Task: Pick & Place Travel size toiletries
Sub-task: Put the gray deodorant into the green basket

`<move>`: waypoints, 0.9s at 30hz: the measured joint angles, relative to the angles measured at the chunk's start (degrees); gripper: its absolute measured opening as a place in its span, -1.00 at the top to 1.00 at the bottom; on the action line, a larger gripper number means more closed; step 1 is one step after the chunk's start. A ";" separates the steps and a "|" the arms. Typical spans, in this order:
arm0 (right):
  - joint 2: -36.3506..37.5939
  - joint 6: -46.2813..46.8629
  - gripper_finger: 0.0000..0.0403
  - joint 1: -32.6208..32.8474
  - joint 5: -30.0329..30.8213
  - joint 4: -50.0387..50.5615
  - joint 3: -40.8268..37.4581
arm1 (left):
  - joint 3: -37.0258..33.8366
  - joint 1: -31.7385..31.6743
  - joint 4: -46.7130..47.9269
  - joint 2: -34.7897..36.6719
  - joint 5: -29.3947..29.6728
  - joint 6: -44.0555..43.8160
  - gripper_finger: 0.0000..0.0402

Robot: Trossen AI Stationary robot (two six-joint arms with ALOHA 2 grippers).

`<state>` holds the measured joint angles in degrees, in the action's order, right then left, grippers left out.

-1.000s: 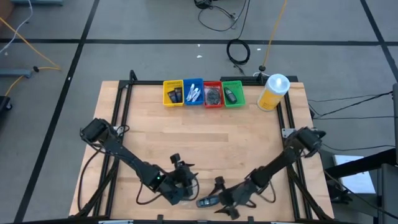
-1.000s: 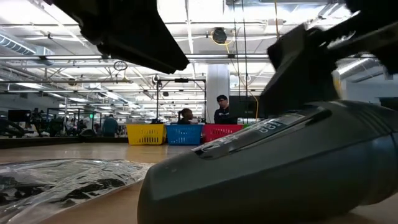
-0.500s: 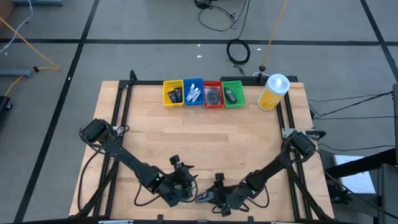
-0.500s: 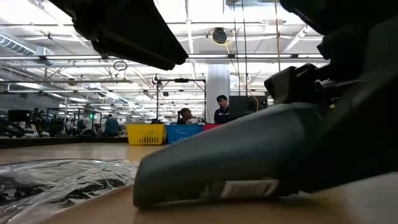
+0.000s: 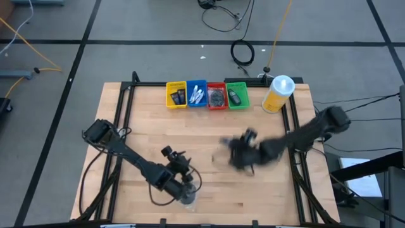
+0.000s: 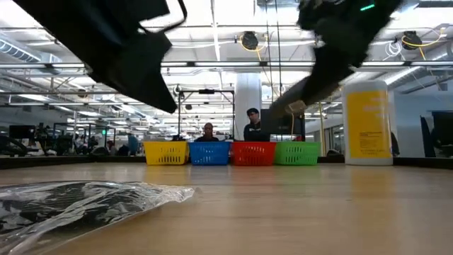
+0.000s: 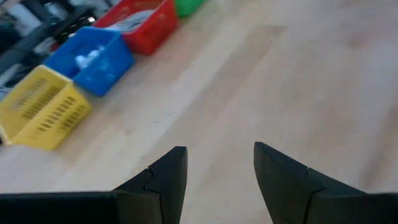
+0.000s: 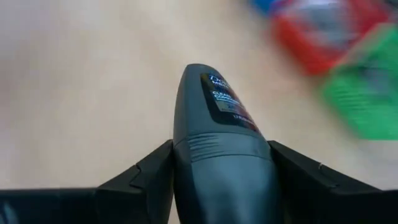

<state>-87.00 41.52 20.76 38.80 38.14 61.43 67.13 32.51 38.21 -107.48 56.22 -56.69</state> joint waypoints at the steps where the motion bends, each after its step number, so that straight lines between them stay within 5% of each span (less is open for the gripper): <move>1: 2.22 -0.48 -0.02 -3.84 -0.14 1.93 0.00 | 0.00 -0.74 0.82 0.00 0.14 -0.06 0.08; 9: 4.64 -13.56 -0.02 -37.10 -10.06 2.05 -0.01 | -0.01 -6.35 1.04 0.00 4.08 2.84 0.08; 13: 1.68 -18.30 -0.02 -47.69 -11.13 -1.78 -0.13 | -0.01 -8.08 0.99 0.00 4.10 2.95 0.08; 17: -1.51 -21.17 -0.02 -54.43 -18.41 -8.33 -0.03 | -0.01 -8.50 0.86 0.00 3.89 3.26 0.08; 23: -7.04 -22.09 -0.02 -57.79 -20.97 -13.83 -0.07 | -0.02 -8.43 0.71 0.00 3.81 3.50 0.08; 27: -9.80 -22.71 -0.20 -58.71 -21.01 -15.53 -0.07 | -0.01 -8.26 0.70 0.00 3.42 3.49 0.08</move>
<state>-96.80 18.81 -37.95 17.80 22.61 61.36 67.12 24.25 38.91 -107.48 59.64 -53.20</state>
